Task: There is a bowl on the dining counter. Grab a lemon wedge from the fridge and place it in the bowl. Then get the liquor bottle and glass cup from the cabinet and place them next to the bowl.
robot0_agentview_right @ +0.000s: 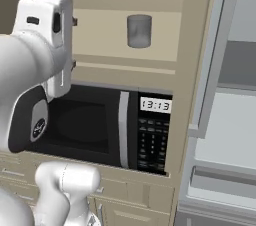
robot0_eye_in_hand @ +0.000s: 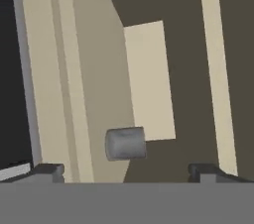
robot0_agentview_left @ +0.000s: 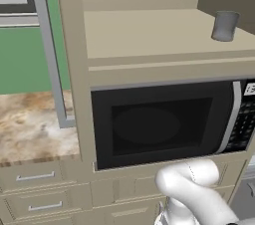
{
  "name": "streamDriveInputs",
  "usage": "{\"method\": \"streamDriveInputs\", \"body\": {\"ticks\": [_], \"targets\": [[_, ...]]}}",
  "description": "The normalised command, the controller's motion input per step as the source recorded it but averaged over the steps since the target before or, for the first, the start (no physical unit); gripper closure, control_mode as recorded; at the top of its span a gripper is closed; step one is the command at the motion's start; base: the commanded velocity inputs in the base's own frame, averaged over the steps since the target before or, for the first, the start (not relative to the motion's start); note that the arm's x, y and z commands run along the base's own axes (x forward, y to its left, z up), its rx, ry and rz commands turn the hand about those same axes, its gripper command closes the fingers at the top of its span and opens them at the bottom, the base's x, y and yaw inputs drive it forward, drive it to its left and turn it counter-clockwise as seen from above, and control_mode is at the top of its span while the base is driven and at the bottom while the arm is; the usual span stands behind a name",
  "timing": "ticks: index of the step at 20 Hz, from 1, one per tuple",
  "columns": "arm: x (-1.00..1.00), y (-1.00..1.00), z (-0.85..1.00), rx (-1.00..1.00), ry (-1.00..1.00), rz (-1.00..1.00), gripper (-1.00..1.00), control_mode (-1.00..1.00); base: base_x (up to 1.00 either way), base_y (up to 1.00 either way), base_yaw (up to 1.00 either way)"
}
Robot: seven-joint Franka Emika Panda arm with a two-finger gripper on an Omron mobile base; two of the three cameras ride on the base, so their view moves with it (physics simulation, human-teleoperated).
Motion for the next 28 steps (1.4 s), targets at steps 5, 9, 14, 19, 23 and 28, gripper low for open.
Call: {"method": "streamDriveInputs", "body": {"ticks": [5, 9, 14, 19, 23, 28], "targets": [[0.28, -0.2, 0.0, -0.09, 0.2, 0.09, -1.0, -1.0, 0.0, 0.0, 0.0], [0.39, -0.05, 0.0, -0.05, 0.12, 0.06, -1.0, -1.0, 0.0, 0.0, 0.0], [0.49, 0.29, 0.0, -0.1, 0.01, 0.0, -1.0, -1.0, 0.0, 0.0, 0.0], [0.49, 0.07, -0.04, -0.01, 0.02, 0.0, -1.0, -1.0, 0.0, 0.0, 0.0], [0.48, 0.0, -0.01, 0.0, 0.03, 0.0, -1.0, -1.0, 0.0, 0.0, 0.0], [0.5, 0.0, -0.01, 0.0, 0.04, 0.0, -1.0, -1.0, 0.0, 0.0, 0.0]]}}
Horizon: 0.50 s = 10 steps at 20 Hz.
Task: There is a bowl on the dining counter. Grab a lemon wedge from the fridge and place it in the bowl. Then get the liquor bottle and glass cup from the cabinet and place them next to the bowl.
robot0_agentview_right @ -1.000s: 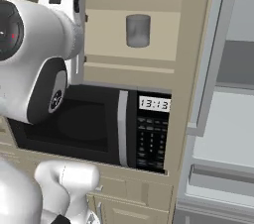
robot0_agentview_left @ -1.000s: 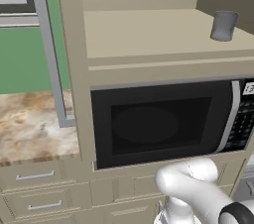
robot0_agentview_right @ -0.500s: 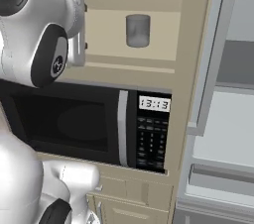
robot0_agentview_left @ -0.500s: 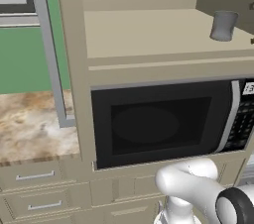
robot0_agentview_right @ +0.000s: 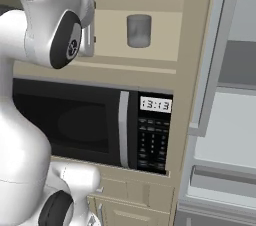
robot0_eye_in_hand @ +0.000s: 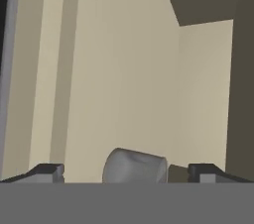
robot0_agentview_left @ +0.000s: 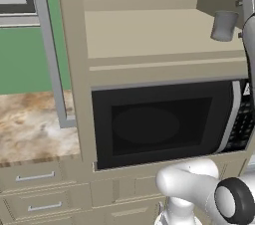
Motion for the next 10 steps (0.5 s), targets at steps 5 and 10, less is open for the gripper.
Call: {"method": "streamDriveInputs", "body": {"ticks": [5, 10], "targets": [[0.41, 0.0, -0.05, 0.0, 0.02, 0.0, -1.0, -1.0, 0.0, 0.0, 0.0], [0.26, -0.24, -0.11, 0.0, 0.0, 0.0, -1.0, -1.0, 0.0, 0.0, 0.0]]}}
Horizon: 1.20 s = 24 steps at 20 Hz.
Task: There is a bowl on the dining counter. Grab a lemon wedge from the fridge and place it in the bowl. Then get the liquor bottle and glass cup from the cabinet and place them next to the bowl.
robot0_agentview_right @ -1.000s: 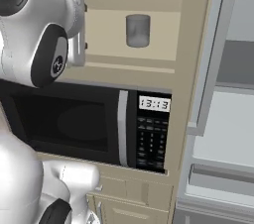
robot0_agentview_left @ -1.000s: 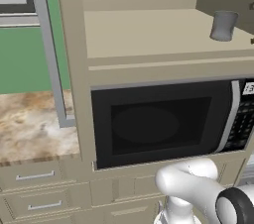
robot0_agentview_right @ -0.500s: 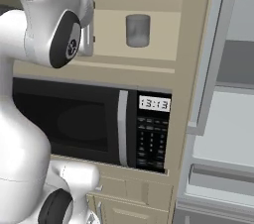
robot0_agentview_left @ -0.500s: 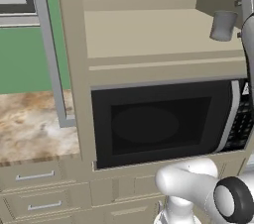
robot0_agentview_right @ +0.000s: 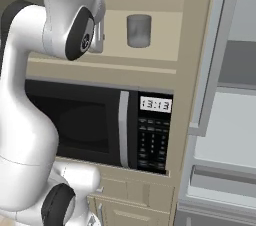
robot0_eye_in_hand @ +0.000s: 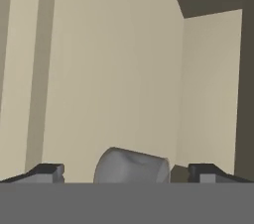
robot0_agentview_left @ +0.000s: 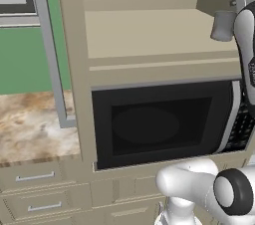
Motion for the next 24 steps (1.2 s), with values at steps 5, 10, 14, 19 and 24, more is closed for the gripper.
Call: {"method": "streamDriveInputs", "body": {"ticks": [5, 10, 14, 19, 24], "targets": [[0.23, -0.27, -0.07, 0.0, 0.0, 0.0, -1.0, -1.0, 0.0, 0.0, 0.0], [0.18, -0.27, -0.09, 0.0, 0.0, 0.03, -1.0, -1.0, 0.0, 0.0, 0.0], [0.13, -0.29, -0.09, 0.0, 0.0, 0.07, -1.0, -1.0, 0.0, 0.0, 0.0], [0.14, -0.2, -0.04, 0.0, 0.01, 0.04, -1.0, -1.0, 0.0, 0.0, 0.0], [0.21, -0.06, -0.01, 0.0, 0.02, 0.01, -1.0, -1.0, 0.0, 0.0, 0.0]]}}
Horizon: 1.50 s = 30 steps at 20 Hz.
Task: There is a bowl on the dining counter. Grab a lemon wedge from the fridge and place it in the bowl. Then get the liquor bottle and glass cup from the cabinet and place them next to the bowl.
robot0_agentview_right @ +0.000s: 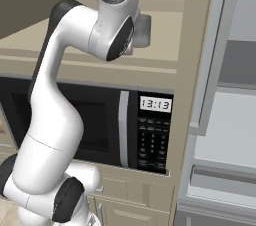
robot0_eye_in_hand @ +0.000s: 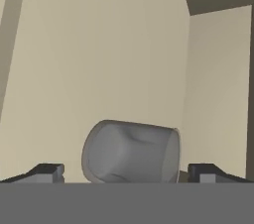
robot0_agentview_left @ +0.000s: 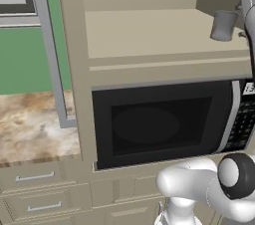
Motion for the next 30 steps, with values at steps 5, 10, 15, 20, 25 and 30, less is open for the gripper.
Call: {"method": "streamDriveInputs", "body": {"ticks": [5, 10, 15, 20, 25, 30], "targets": [[0.23, 0.0, 0.0, 0.0, 0.02, 0.0, -1.0, -1.0, 0.0, 0.0, 0.0], [0.26, 0.0, 0.0, 0.0, 0.02, 0.0, -1.0, -1.0, 0.0, 0.0, 0.0], [0.29, 0.0, 0.0, 0.0, 0.01, 0.0, -1.0, -1.0, 0.0, 0.0, 0.0], [0.21, 0.0, -0.02, 0.0, 0.0, 0.0, -1.0, -1.0, 0.0, 0.0, 0.0], [0.02, -0.04, -0.06, 0.0, 0.0, 0.0, -1.0, -1.0, 0.0, 0.0, 0.0], [0.0, -0.03, -0.07, 0.0, 0.0, 0.0, -1.0, -1.0, 0.0, 0.0, 0.0]]}}
